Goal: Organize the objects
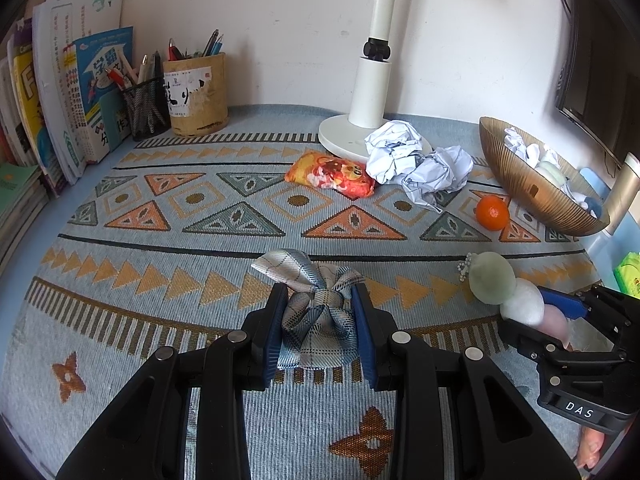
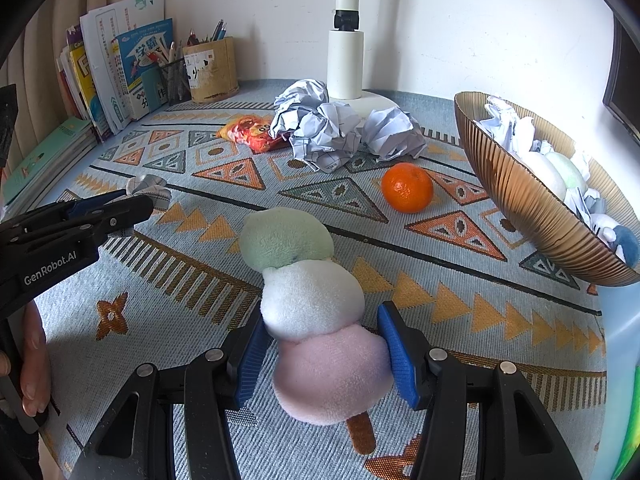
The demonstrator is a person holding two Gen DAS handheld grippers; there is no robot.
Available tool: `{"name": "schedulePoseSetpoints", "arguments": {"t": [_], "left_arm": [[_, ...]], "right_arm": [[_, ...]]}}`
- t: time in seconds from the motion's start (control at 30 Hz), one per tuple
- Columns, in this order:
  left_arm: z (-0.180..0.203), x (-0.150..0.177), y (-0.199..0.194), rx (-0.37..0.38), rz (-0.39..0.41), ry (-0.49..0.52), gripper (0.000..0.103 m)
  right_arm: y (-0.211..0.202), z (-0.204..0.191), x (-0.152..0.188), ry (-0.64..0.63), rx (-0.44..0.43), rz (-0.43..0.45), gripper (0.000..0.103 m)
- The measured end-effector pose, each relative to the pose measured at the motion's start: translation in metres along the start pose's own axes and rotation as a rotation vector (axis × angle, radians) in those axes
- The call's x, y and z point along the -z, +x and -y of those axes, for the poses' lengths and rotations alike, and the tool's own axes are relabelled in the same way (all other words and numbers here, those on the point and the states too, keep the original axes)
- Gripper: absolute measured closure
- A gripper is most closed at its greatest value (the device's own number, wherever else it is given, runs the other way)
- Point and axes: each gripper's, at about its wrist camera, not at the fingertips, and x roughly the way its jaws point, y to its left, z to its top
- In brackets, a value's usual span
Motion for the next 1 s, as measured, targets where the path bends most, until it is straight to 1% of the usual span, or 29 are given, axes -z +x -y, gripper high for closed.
{"name": "schedulePoseSetpoints", "arguments": {"t": [0.37, 0.6, 0.7, 0.73, 0.77, 0.83, 0.93, 1.0], "left_arm": [[0.0, -0.001, 0.0, 0.002, 0.004, -0.003, 0.074], [-0.001, -0.001, -0.001, 0.001, 0.005, -0.014, 0.074], [-0.002, -0.001, -0.001, 0.004, 0.004, -0.015, 0.074], [-0.002, -0.001, -0.001, 0.005, 0.004, -0.014, 0.074], [-0.002, -0.001, -0.001, 0.009, 0.005, -0.01, 0.074], [0.0, -0.001, -0.001, 0.004, 0.004, 0.0, 0.074], [0.0, -0.001, 0.0, 0.001, -0.004, 0.009, 0.074], [0.001, -0.001, 0.001, 0.0, -0.011, 0.012, 0.074]], "right_arm": [[-0.002, 0.0, 0.0, -0.002, 0.001, 0.008, 0.05], [-0.013, -0.007, 0.002, -0.048, 0.013, 0.077, 0.05], [-0.016, -0.002, 0.002, -0.018, 0.012, 0.091, 0.05], [-0.021, 0.002, 0.002, 0.005, 0.008, 0.114, 0.05], [-0.026, 0.006, 0.002, 0.02, -0.001, 0.137, 0.05], [-0.037, 0.017, 0.004, 0.067, -0.058, 0.185, 0.05], [-0.043, 0.038, 0.004, 0.165, -0.154, 0.2, 0.05], [-0.044, 0.046, 0.004, 0.202, -0.2, 0.205, 0.05]]}}
